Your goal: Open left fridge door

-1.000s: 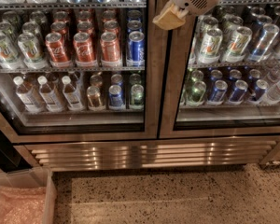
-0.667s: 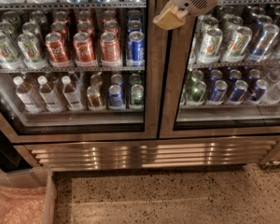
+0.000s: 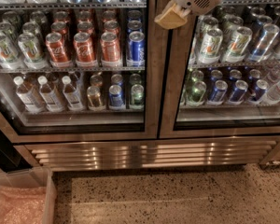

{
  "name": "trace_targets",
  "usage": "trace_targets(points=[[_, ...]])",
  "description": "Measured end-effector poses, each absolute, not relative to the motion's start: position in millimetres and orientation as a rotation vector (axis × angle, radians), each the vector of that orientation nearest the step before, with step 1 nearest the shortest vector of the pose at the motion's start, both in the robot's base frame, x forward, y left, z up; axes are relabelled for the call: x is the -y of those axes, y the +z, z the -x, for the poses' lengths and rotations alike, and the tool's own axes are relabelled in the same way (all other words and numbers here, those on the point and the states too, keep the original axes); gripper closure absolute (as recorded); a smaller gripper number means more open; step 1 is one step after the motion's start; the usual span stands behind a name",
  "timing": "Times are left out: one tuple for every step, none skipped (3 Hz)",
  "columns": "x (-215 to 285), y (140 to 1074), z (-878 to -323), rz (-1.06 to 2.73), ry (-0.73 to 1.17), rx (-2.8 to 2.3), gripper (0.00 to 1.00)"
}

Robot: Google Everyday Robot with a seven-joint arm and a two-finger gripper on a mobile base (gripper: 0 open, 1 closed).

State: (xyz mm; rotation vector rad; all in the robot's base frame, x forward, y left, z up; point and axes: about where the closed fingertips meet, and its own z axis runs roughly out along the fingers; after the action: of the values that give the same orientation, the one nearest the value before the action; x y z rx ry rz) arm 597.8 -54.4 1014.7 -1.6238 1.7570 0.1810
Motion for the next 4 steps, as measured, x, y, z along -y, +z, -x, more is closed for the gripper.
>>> trace_targets(points=[[60.0,1015.2,-603.3,1.624,0.181,-1.757,1.00],[62.5,1016.0,-606.3,1.624,0.181,-1.757,1.00],[62.6,1016.1,-606.3,1.622,0.182,-1.758,1.00],[62.6,1017.0,-607.1,1.620,0.183,-1.761,1.00]])
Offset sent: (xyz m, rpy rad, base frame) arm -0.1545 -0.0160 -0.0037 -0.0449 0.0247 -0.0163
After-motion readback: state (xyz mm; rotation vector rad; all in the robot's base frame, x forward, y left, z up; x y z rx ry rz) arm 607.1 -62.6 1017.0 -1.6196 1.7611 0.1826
